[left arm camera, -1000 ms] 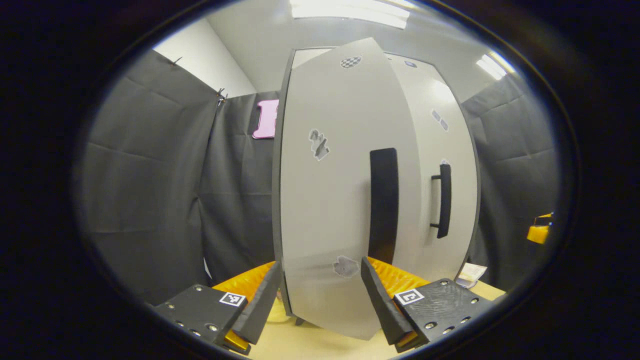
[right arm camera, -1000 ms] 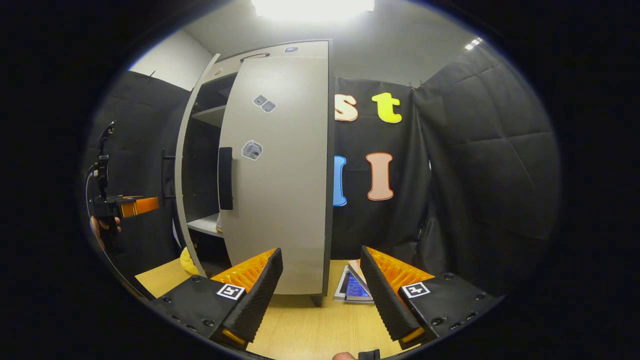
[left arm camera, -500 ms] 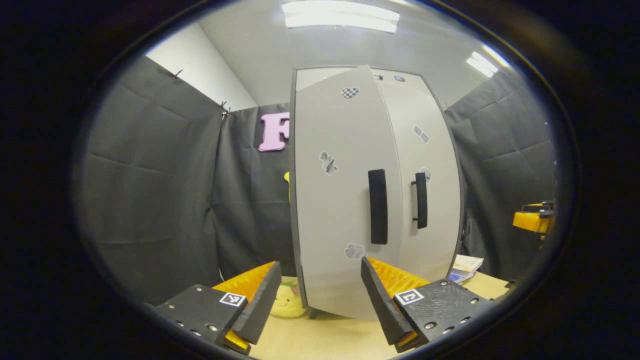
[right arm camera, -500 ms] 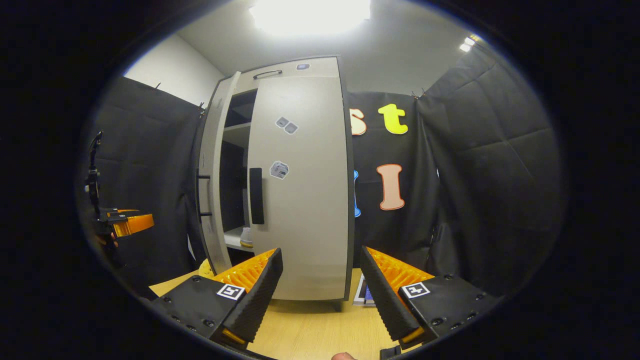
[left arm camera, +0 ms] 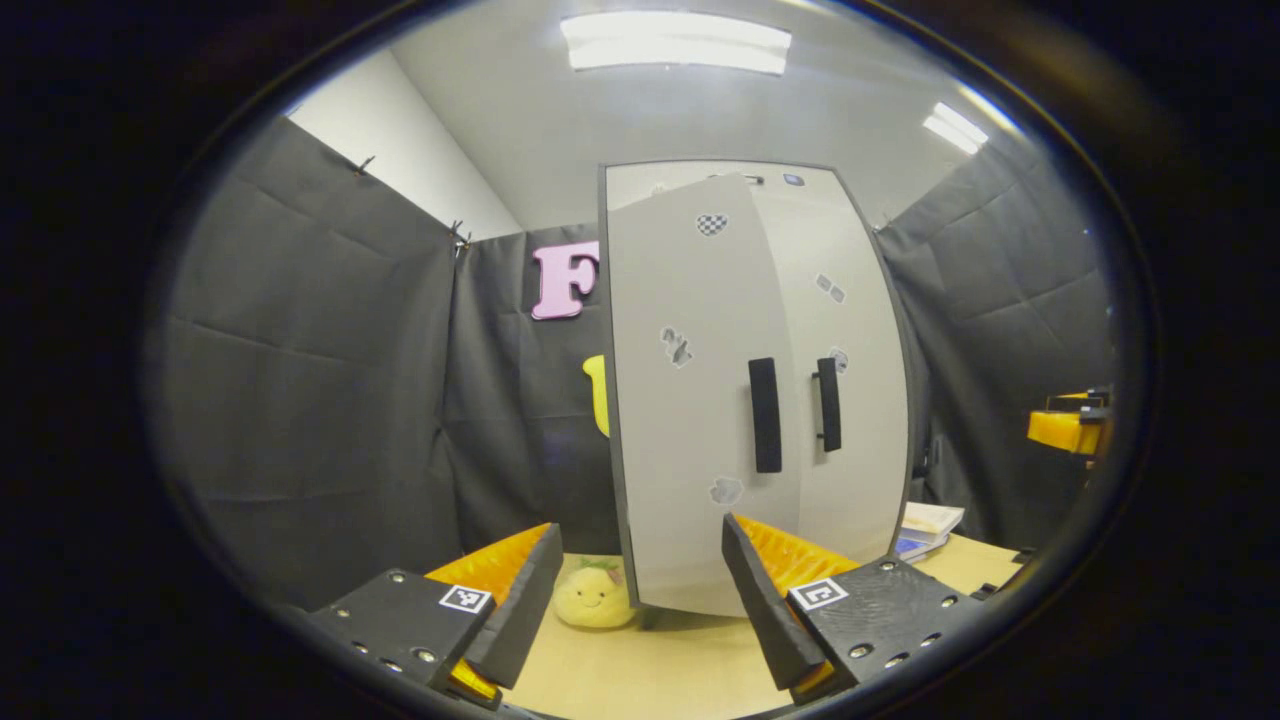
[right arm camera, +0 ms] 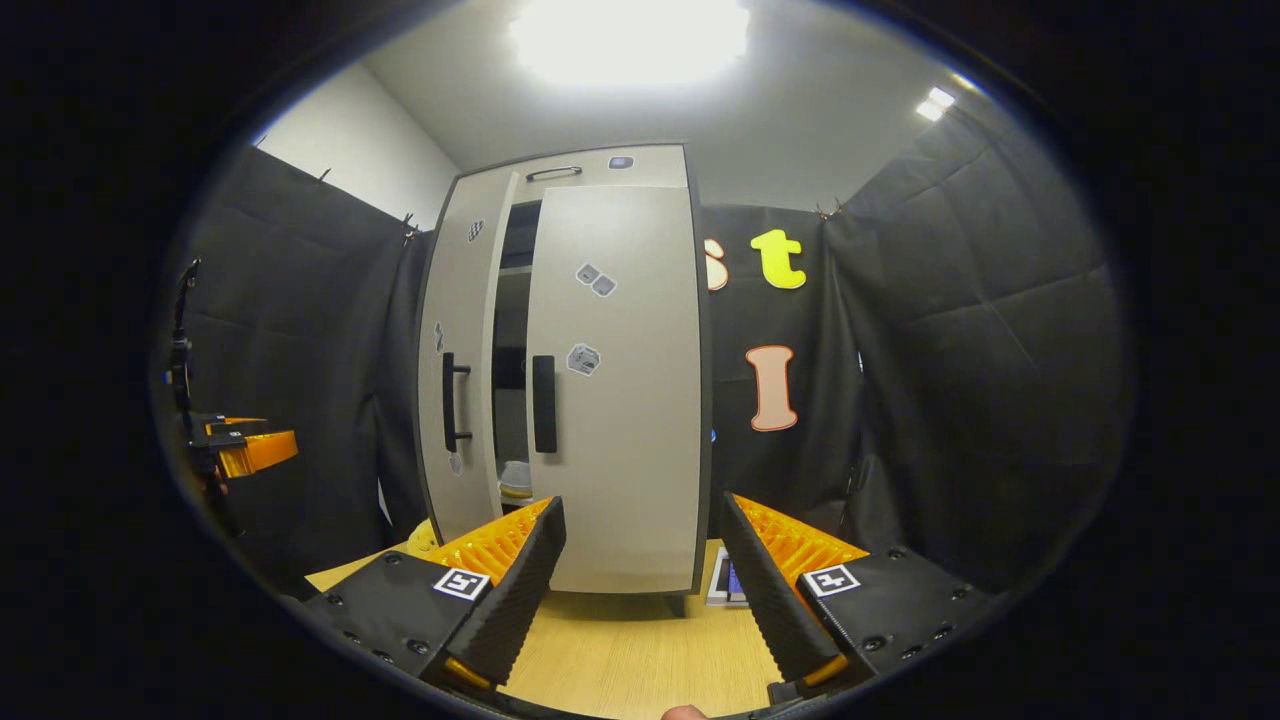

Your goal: Grab one shoe with the right hand and put it into the shoe cabinet, grab the other shoe with the left hand and put it into the shoe cabinet; then close the right door with the right hand and the left door with the left hand.

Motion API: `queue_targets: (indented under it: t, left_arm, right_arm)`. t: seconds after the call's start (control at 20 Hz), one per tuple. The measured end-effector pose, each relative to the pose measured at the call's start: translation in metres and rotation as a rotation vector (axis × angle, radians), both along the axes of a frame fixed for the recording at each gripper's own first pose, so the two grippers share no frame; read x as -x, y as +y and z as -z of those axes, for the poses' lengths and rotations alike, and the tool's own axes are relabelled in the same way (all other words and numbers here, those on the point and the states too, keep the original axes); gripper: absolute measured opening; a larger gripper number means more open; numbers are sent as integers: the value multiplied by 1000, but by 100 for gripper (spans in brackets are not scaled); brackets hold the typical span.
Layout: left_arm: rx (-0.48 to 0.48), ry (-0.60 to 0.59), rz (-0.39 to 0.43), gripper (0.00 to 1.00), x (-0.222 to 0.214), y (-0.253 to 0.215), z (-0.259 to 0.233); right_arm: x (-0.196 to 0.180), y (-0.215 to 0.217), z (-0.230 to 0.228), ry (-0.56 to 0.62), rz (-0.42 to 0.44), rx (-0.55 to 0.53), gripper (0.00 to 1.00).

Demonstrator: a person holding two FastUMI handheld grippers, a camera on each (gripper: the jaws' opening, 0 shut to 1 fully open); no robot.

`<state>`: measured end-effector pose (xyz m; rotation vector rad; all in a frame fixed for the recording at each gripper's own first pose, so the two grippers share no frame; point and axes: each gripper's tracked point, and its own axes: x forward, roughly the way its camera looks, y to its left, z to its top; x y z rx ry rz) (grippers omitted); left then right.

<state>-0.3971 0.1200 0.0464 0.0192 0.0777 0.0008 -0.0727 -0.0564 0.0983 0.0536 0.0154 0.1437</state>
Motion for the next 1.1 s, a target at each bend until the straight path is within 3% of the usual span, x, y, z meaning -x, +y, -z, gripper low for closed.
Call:
queue_targets:
  t: [1.1]
  left_arm:
    - [-14,-33,6,92,27,11,-13]
  right_arm:
    - [17,-2,-10,-46,23,14,98]
